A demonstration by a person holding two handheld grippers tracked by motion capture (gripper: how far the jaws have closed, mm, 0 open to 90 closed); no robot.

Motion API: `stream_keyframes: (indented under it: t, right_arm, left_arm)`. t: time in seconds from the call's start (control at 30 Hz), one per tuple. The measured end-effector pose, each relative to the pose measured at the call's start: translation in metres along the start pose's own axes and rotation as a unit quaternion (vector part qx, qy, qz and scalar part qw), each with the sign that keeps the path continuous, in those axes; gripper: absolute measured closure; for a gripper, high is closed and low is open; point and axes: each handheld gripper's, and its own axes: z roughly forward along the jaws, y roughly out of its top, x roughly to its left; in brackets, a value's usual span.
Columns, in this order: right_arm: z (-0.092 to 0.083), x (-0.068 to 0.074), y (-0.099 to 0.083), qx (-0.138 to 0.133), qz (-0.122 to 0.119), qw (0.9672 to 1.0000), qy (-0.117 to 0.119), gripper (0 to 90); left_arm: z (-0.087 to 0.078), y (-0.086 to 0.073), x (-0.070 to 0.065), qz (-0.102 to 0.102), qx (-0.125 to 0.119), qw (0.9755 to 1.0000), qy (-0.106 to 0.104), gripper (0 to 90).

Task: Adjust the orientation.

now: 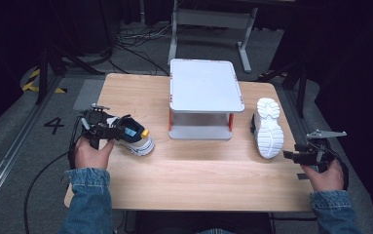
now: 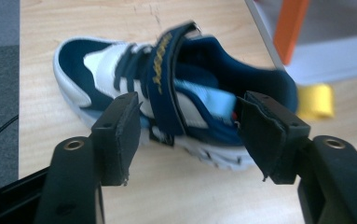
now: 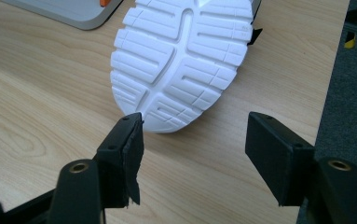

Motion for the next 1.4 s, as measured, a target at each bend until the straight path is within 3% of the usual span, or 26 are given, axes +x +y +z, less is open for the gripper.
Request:
stream_keyframes:
  t: [0.13, 0.3, 0.37, 0.47, 0.53, 0.73, 0.83, 0.87, 0.9, 0.97, 1.03, 1.07, 1.17, 1.23, 1.4]
  right_arm:
    - [-0.001, 0.003, -0.005, 0.003, -0.003, 1.0000, -0.007, 38.3]
    - [-0.002, 0.003, -0.012, 0.007, 0.001, 0.9999, -0.007, 38.8]
    - [-0.003, 0.001, -0.015, 0.009, 0.007, 0.9999, -0.007, 39.1]
    - [-0.004, 0.000, -0.018, 0.011, 0.010, 0.9999, -0.008, 39.7]
    - [-0.005, 0.000, -0.020, 0.011, 0.010, 0.9998, -0.008, 40.0]
    - [-0.008, 0.000, -0.021, 0.004, 0.013, 0.9999, -0.008, 40.5]
    - [-0.008, -0.001, -0.020, 0.003, 0.011, 0.9999, -0.009, 40.6]
    - [-0.007, 0.000, -0.019, 0.004, 0.013, 0.9999, -0.006, 40.6]
    - [-0.007, 0.000, -0.019, 0.004, 0.013, 0.9999, -0.006, 40.6]
    - [-0.005, 0.001, -0.017, 0.004, 0.008, 0.9999, -0.006, 40.6]
    - [-0.003, 0.002, -0.015, 0.005, 0.004, 1.0000, -0.004, 40.6]
    - [-0.003, 0.002, -0.015, 0.005, 0.004, 1.0000, -0.004, 40.6]
    - [-0.002, 0.004, -0.012, 0.002, -0.001, 1.0000, 0.000, 40.5]
    - [-0.001, 0.005, -0.010, 0.002, -0.004, 1.0000, 0.002, 40.5]
    - [0.001, 0.007, -0.006, 0.000, -0.010, 0.9999, 0.006, 40.4]
  left_arm:
    - [0.021, 0.011, 0.005, -0.018, 0.006, 0.9998, 0.003, 44.9]
    - [0.045, 0.017, 0.007, -0.020, 0.029, 0.9993, 0.012, 50.2]
    - [0.053, 0.019, 0.005, -0.013, 0.034, 0.9988, 0.032, 54.7]
    - [0.054, 0.020, 0.007, -0.019, 0.026, 0.9989, 0.033, 70.1]
    - [0.055, 0.020, 0.005, -0.015, 0.023, 0.9989, 0.038, 73.1]
    - [0.048, 0.020, -0.001, -0.011, 0.017, 0.9988, 0.045, 75.4]
    - [0.041, 0.021, -0.010, 0.001, 0.016, 0.9987, 0.048, 75.3]
    - [0.034, 0.022, -0.019, 0.013, 0.019, 0.9988, 0.042, 75.2]
    - [0.034, 0.022, -0.019, 0.013, 0.019, 0.9988, 0.042, 75.2]
    - [0.025, 0.022, -0.031, 0.023, 0.020, 0.9991, 0.029, 75.2]
    - [0.017, 0.022, -0.048, 0.043, 0.022, 0.9987, 0.016, 75.2]
    - [0.017, 0.022, -0.048, 0.043, 0.022, 0.9987, 0.016, 75.2]
    - [0.012, 0.020, -0.074, 0.074, 0.031, 0.9968, -0.006, 75.1]
    - [0.011, 0.016, -0.097, 0.104, 0.048, 0.9932, -0.021, 75.2]
    - [0.011, 0.010, -0.135, 0.152, 0.075, 0.9847, -0.038, 75.2]
